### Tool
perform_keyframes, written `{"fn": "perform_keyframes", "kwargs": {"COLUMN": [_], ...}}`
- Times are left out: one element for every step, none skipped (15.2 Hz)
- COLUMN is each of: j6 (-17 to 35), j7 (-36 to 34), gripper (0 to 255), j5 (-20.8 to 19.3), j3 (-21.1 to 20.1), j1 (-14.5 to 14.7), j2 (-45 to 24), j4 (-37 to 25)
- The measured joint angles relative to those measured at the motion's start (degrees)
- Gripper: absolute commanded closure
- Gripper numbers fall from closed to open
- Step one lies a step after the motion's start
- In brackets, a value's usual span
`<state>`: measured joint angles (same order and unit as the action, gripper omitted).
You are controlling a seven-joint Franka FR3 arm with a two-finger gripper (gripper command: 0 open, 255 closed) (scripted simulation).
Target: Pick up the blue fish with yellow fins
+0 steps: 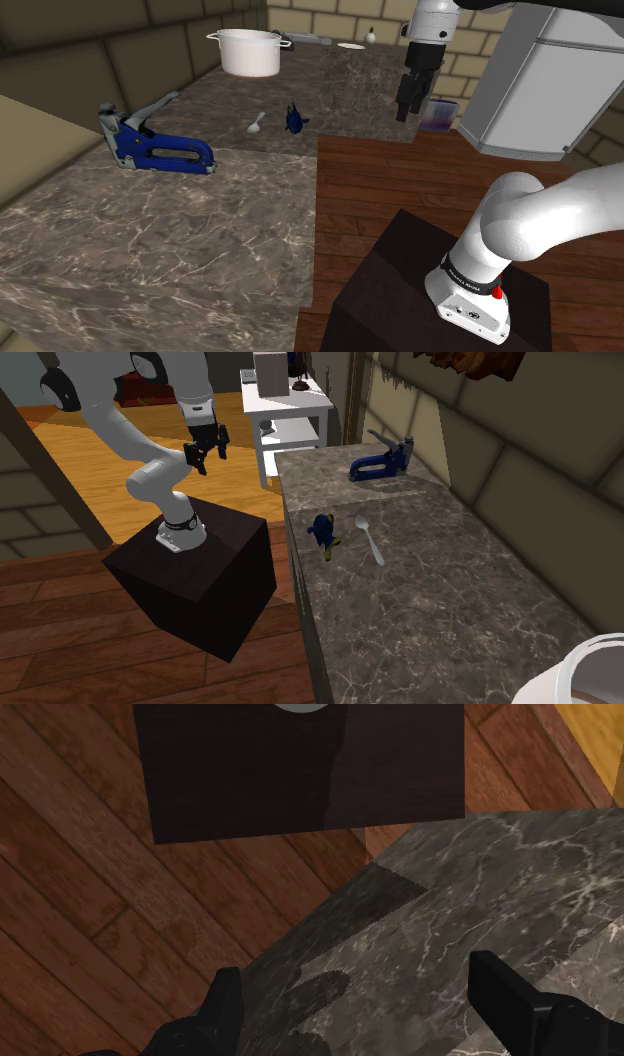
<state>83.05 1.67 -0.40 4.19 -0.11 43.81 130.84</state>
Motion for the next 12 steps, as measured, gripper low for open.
{"fn": "perform_keyframes", "kwargs": {"j6": [0.00,0.54,1.22,2.17,3.07,3.66,4.05,4.40,5.00,5.58,5.92,6.31], "j7": [0.00,0.74,2.06,3.74,5.38,7.20,8.80,10.50,12.13,13.95,15.94,17.77], "gripper": [0,0,0,0,0,0,0,0,0,0,0,0], "j5": [0.00,-0.04,-0.20,-0.41,-0.42,-0.46,-0.29,-0.11,0.17,0.52,0.85,1.28], "j3": [0.00,0.39,1.12,2.08,2.90,3.83,4.51,5.25,5.88,6.66,7.51,8.16], "j1": [0.00,0.22,0.48,0.80,1.22,1.57,2.03,2.45,2.90,3.35,3.70,4.05], "j2": [0.00,-1.22,-2.57,-4.76,-7.13,-9.20,-11.21,-13.31,-15.47,-18.26,-21.05,-23.51], "j4": [0.00,-0.60,-1.08,-2.13,-3.36,-4.59,-5.95,-7.45,-8.73,-10.65,-12.73,-14.44]}}
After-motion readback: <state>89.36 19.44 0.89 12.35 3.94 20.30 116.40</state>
